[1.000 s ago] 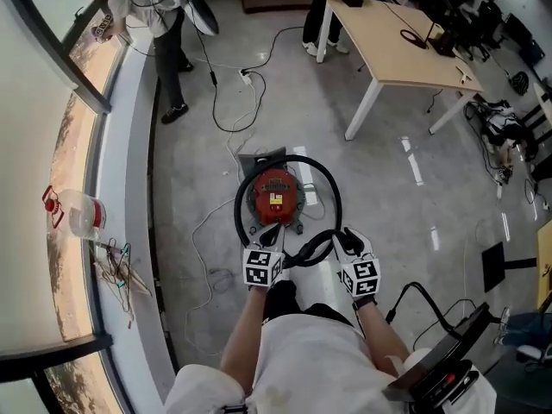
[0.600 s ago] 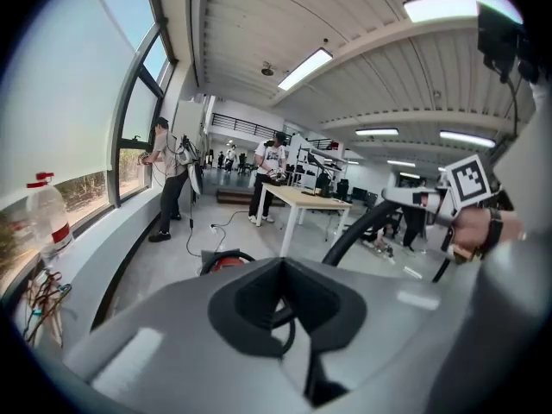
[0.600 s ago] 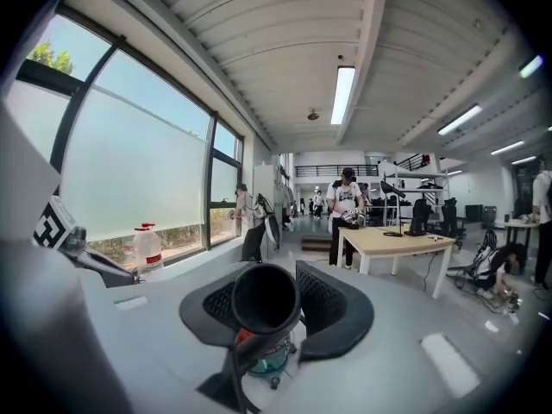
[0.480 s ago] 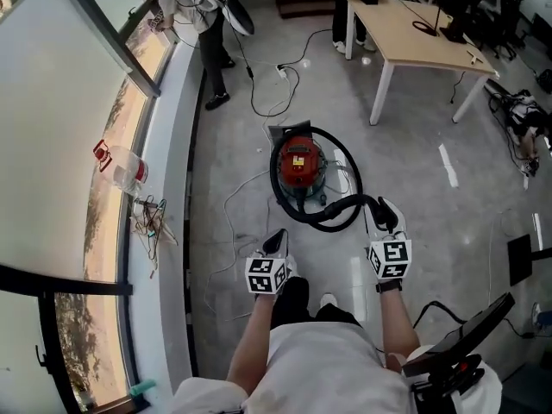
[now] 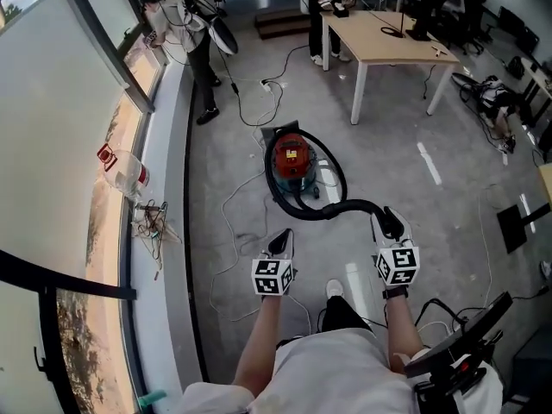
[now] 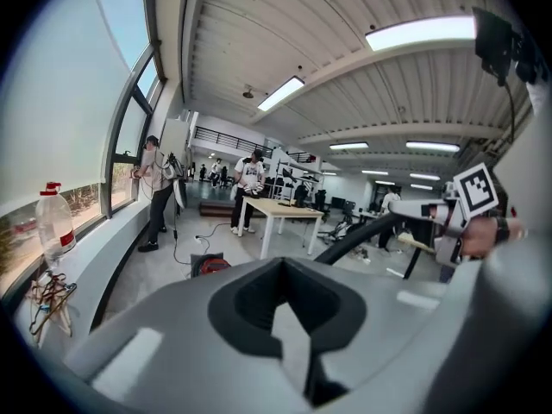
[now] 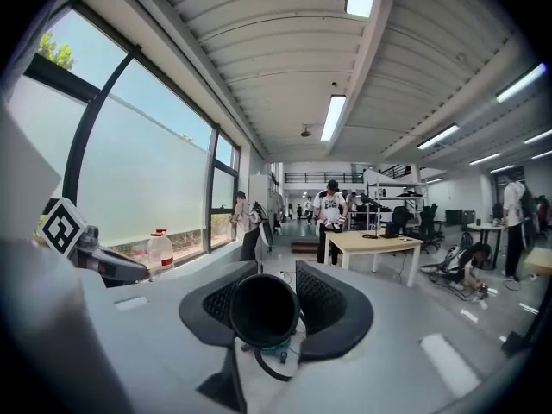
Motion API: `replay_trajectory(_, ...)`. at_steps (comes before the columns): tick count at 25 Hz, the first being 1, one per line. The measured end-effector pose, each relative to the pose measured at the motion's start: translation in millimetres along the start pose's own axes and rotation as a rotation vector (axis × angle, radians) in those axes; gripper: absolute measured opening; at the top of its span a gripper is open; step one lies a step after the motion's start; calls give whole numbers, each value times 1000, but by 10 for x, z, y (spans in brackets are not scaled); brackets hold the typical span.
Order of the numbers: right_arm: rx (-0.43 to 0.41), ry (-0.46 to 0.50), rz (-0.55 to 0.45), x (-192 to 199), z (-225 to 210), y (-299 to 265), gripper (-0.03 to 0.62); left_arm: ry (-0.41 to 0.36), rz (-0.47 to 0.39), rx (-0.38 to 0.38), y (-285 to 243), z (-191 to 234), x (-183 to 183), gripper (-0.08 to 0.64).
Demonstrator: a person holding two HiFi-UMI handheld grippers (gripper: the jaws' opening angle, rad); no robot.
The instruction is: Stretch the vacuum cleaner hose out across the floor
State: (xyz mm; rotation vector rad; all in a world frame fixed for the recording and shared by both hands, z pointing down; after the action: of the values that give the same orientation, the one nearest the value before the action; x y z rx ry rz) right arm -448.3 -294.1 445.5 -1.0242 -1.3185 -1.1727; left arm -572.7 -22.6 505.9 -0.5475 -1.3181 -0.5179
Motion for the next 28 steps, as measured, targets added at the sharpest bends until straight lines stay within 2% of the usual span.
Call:
replay_trajectory(3,93,-7,29,-15,173,723,135,4,9,15,657,-93,176,2)
replay_trajectory(6,134,15,93,-65,514,1406,137,48,29,21,1309,-157,311,2)
replay_trajectory(9,130,20,127,-92,796,1868,138,87,36,15,1766,-223,429,2)
replay_trajectory(14,107,21,52,-434,1013,2428,137,95,-14,2,2332,-500,359,2)
replay_trajectory(18,110,19,-31,-709,976,3157,135,60,-45,14,2800,-996,365,2)
replay_trajectory(21,102,24,-60,-766,888,3857,134,38,-54,15,3172,-1472,484,2)
replay_trajectory(24,88,0,-56,-682,800,4598,133,49,-56,-12,3639,-2007,665,2)
replay_trajectory(28,51,68,7,-543,798,5489,133,39,-16,4,4300,-2799,894,2)
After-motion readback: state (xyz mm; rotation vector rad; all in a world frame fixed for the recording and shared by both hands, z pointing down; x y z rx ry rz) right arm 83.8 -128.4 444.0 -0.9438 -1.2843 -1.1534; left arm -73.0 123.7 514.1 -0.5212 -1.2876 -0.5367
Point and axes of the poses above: the fingertips, and each gripper's own axes: y backward along the fingers, z to its left, x out of its underside, the point moved 7 cm from there along y, backward along the fingers, and after that the axes turned 15 degrees about -z, right-handed, at the moved point
